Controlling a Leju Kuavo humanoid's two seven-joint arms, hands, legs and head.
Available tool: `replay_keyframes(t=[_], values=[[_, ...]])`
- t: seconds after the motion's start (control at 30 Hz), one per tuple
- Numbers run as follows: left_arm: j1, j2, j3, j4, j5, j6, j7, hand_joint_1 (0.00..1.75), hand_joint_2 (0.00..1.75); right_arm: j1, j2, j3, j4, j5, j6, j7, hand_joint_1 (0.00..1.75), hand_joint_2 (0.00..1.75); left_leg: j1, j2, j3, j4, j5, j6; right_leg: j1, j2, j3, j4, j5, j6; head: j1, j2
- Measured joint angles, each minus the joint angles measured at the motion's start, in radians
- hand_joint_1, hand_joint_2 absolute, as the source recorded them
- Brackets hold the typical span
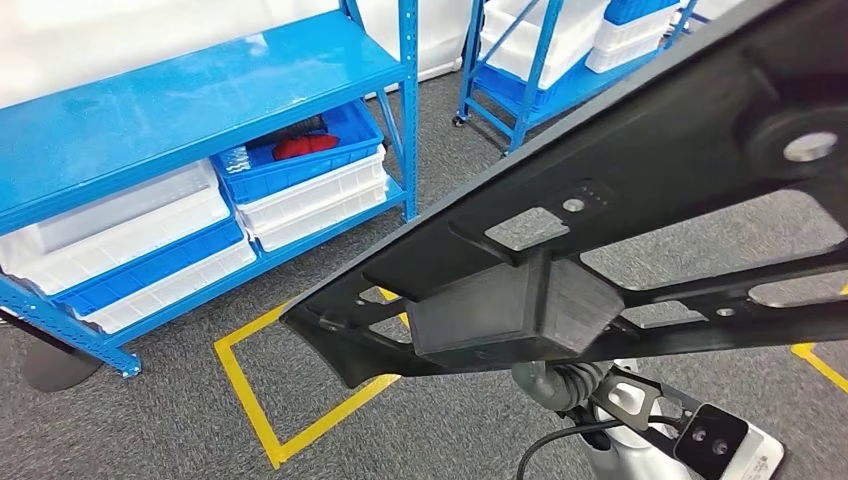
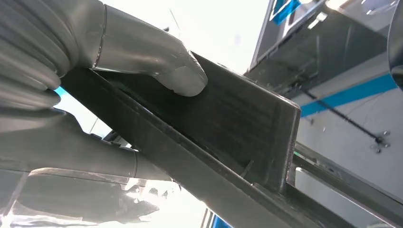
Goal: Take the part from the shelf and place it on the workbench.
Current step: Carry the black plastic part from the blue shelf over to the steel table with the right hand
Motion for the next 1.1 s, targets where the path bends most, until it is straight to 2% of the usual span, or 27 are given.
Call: replay_keyframes(t=[0.03, 0.07, 0.1, 0.17, 0.2, 0.23, 0.3, 0.37, 0.43, 0.47, 0.5, 0.53, 0.57, 0.6, 0.67, 0.7, 0.73, 0.8, 0.83, 0.87, 0.93, 0.97, 1.0, 1.03, 1.07, 1.1], values=[[0.0, 0.002, 0.001, 0.0, 0.001, 0.0, -0.002, 0.0, 1.75, 0.001, -0.004, 0.005, -0.01, -0.006, -0.013, 0.0, 1.75, 1.75, 0.0, 0.012, 0.0, 0.001, -0.001, -0.001, -0.003, -0.003, 0.001, 0.003, 0.01, 0.003, 0.0, 0.0], [0.0, 0.003, 0.002, 0.0, 0.001, -0.002, -0.004, 0.0, 1.75, 0.002, -0.012, 0.008, -0.023, -0.017, -0.023, 0.0, 1.75, 1.75, 0.0, 0.023, 0.0, 0.003, -0.003, -0.002, -0.005, -0.01, 0.024, -0.038, 0.036, 0.005, 0.0, 0.0], [0.0, 0.004, 0.004, 0.0, 0.002, -0.005, -0.007, 0.0, 1.75, 0.003, -0.022, 0.008, -0.038, -0.034, -0.031, 0.0, 1.75, 1.75, 0.0, 0.033, 0.002, 0.004, -0.006, -0.005, -0.007, -0.026, 0.063, -0.107, 0.07, 0.005, 0.0, 0.0], [0.0, 0.01, 0.006, 0.0, 0.003, -0.014, -0.011, 0.0, 1.75, 0.003, -0.045, -0.001, -0.069, -0.07, -0.036, 0.0, 1.75, 1.75, -0.005, 0.048, 0.005, 0.009, -0.012, -0.014, 0.0, -0.065, 0.132, -0.233, 0.108, -0.006, 0.0, 0.0], [0.0, 0.014, 0.006, 0.0, 0.003, -0.017, -0.011, 0.0, 1.75, 0.004, -0.055, -0.008, -0.082, -0.082, -0.036, 0.0, 1.75, 1.75, -0.007, 0.056, 0.007, 0.011, -0.015, -0.019, 0.005, -0.074, 0.146, -0.264, 0.113, -0.012, 0.0, 0.0], [-0.001, 0.018, 0.007, 0.0, 0.004, -0.019, -0.012, 0.0, 1.75, 0.006, -0.062, -0.014, -0.092, -0.091, -0.034, 0.0, 1.75, 1.75, -0.009, 0.065, 0.008, 0.011, -0.017, -0.025, 0.009, -0.072, 0.147, -0.272, 0.11, -0.019, 0.0, 0.0], [-0.004, 0.023, 0.009, 0.0, 0.008, -0.021, -0.016, 0.0, 1.75, 0.012, -0.073, -0.024, -0.107, -0.097, -0.019, 0.0, 1.75, 1.75, -0.008, 0.076, 0.012, 0.012, -0.022, -0.036, 0.007, -0.049, 0.145, -0.276, 0.115, -0.031, 0.0, 0.0], [-0.005, 0.027, 0.012, 0.0, 0.015, -0.023, -0.024, 0.0, 1.75, 0.016, -0.075, -0.032, -0.118, -0.09, 0.008, 0.0, 1.75, 1.75, -0.003, 0.042, 0.0, 0.051, -0.055, -0.046, 0.002, -0.028, 0.146, -0.282, 0.12, -0.044, 0.0, 0.0], [-0.004, 0.03, 0.016, 0.0, 0.02, -0.025, -0.031, 0.0, 1.75, 0.021, -0.074, -0.036, -0.123, -0.077, 0.033, 0.0, 1.75, 1.75, 0.0, -0.006, -0.052, 0.171, -0.122, -0.051, 0.001, -0.007, 0.145, -0.284, 0.123, -0.052, 0.0, 0.0], [-0.002, 0.031, 0.017, 0.0, 0.021, -0.027, -0.033, 0.0, 1.75, 0.024, -0.073, -0.037, -0.123, -0.071, 0.042, 0.0, 1.75, 1.75, 0.0, -0.016, -0.085, 0.242, -0.151, -0.052, 0.002, 0.005, 0.144, -0.283, 0.124, -0.053, 0.0, 0.0], [-0.001, 0.032, 0.018, 0.0, 0.022, -0.029, -0.034, 0.0, 1.75, 0.027, -0.071, -0.038, -0.124, -0.066, 0.049, 0.0, 1.75, 1.75, 0.0, -0.021, -0.11, 0.293, -0.164, -0.052, 0.003, 0.019, 0.143, -0.282, 0.124, -0.054, 0.0, 0.0], [0.001, 0.034, 0.019, 0.0, 0.024, -0.031, -0.035, 0.0, 1.75, 0.03, -0.07, -0.039, -0.124, -0.064, 0.053, 0.0, 1.75, 1.75, 0.0, -0.023, -0.12, 0.309, -0.158, -0.051, 0.003, 0.033, 0.143, -0.281, 0.124, -0.054, 0.0, 0.0], [0.001, 0.035, 0.02, 0.0, 0.026, -0.033, -0.035, 0.0, 1.75, 0.03, -0.069, -0.042, -0.124, -0.064, 0.056, 0.0, 1.75, 1.75, 0.0, -0.025, -0.109, 0.28, -0.13, -0.049, 0.004, 0.046, 0.143, -0.278, 0.124, -0.054, 0.0, 0.0], [0.0, 0.038, 0.021, 0.0, 0.027, -0.034, -0.035, 0.0, 1.75, 0.03, -0.068, -0.047, -0.124, -0.066, 0.059, 0.0, 1.75, 1.75, 0.0, -0.032, -0.082, 0.217, -0.09, -0.046, 0.004, 0.059, 0.143, -0.276, 0.124, -0.053, 0.0, 0.0], [-0.002, 0.043, 0.022, 0.0, 0.029, -0.035, -0.035, 0.0, 1.75, 0.027, -0.067, -0.057, -0.124, -0.072, 0.063, 0.0, 1.75, 1.75, 0.002, -0.075, -0.025, 0.083, -0.033, -0.038, 0.004, 0.083, 0.14, -0.27, 0.124, -0.048, 0.0, 0.0], [-0.003, 0.046, 0.022, 0.0, 0.029, -0.036, -0.034, 0.0, 1.75, 0.026, -0.066, -0.06, -0.124, -0.074, 0.065, 0.0, 1.75, 1.75, 0.003, -0.094, -0.009, 0.043, -0.022, -0.036, 0.003, 0.094, 0.136, -0.268, 0.126, -0.042, 0.0, 0.0], [-0.003, 0.048, 0.023, 0.0, 0.029, -0.036, -0.034, 0.0, 1.75, 0.025, -0.064, -0.062, -0.124, -0.075, 0.066, 0.0, 1.75, 1.75, 0.002, -0.106, -0.004, 0.027, -0.022, -0.033, 0.001, 0.105, 0.131, -0.268, 0.129, -0.035, 0.0, 0.0], [-0.003, 0.05, 0.024, 0.0, 0.03, -0.035, -0.03, 0.0, 1.75, 0.024, -0.062, -0.067, -0.124, -0.076, 0.066, 0.0, 1.75, 1.75, 0.003, -0.091, -0.003, 0.02, -0.016, -0.026, -0.002, 0.125, 0.123, -0.27, 0.135, -0.02, 0.0, 0.0], [-0.005, 0.05, 0.024, 0.0, 0.03, -0.033, -0.025, 0.0, 1.75, 0.024, -0.062, -0.073, -0.124, -0.076, 0.066, 0.0, 1.75, 1.75, 0.004, -0.08, -0.002, 0.015, -0.012, -0.02, -0.001, 0.116, 0.118, -0.264, 0.132, -0.015, 0.0, 0.0], [-0.006, 0.051, 0.025, 0.0, 0.029, -0.032, -0.016, 0.0, 1.75, 0.024, -0.062, -0.079, -0.123, -0.076, 0.067, 0.0, 1.75, 1.75, 0.006, -0.068, -0.001, 0.011, -0.008, -0.014, 0.001, 0.094, 0.108, -0.244, 0.118, -0.01, 0.0, 0.0], [-0.006, 0.053, 0.025, 0.0, 0.023, -0.025, 0.017, 0.0, 1.75, 0.026, -0.057, -0.094, -0.12, -0.076, 0.076, 0.0, 1.75, 1.75, 0.005, -0.042, -0.001, 0.007, -0.004, -0.006, 0.004, 0.031, 0.059, -0.14, 0.059, -0.004, 0.0, 0.0], [-0.004, 0.055, 0.025, 0.0, 0.017, -0.019, 0.04, 0.0, 1.75, 0.028, -0.052, -0.101, -0.118, -0.074, 0.082, 0.0, 1.75, 1.75, 0.003, -0.028, -0.002, 0.007, -0.005, -0.004, 0.002, 0.012, 0.026, -0.071, 0.027, -0.001, 0.0, 0.0], [-0.003, 0.058, 0.025, 0.0, 0.011, -0.015, 0.064, 0.0, 1.75, 0.032, -0.045, -0.107, -0.115, -0.07, 0.088, 0.0, 1.75, 1.75, 0.001, -0.014, -0.003, 0.007, -0.005, -0.003, 0.0, 0.004, 0.0, -0.016, 0.007, 0.001, 0.0, 0.0], [-0.002, 0.06, 0.025, 0.0, 0.006, -0.011, 0.086, 0.0, 1.75, 0.035, -0.038, -0.113, -0.111, -0.065, 0.09, 0.0, 1.75, 1.75, 0.0, 0.0, -0.003, 0.008, -0.006, -0.003, -0.002, 0.0, -0.011, 0.008, 0.006, 0.003, 0.0, 0.0], [-0.003, 0.063, 0.025, 0.0, 0.002, -0.009, 0.102, 0.0, 1.75, 0.037, -0.032, -0.119, -0.106, -0.062, 0.089, 0.0, 1.75, 1.75, 0.0, 0.013, -0.003, 0.008, -0.007, -0.004, -0.004, -0.005, -0.001, -0.007, 0.022, 0.004, 0.0, 0.0], [-0.005, 0.066, 0.025, 0.0, 0.0, -0.009, 0.115, 0.0, 1.75, 0.037, -0.029, -0.125, -0.101, -0.06, 0.086, 0.0, 1.75, 1.75, 0.0, 0.025, -0.002, 0.009, -0.009, -0.006, -0.005, -0.014, 0.029, -0.061, 0.052, 0.003, 0.0, 0.0]])
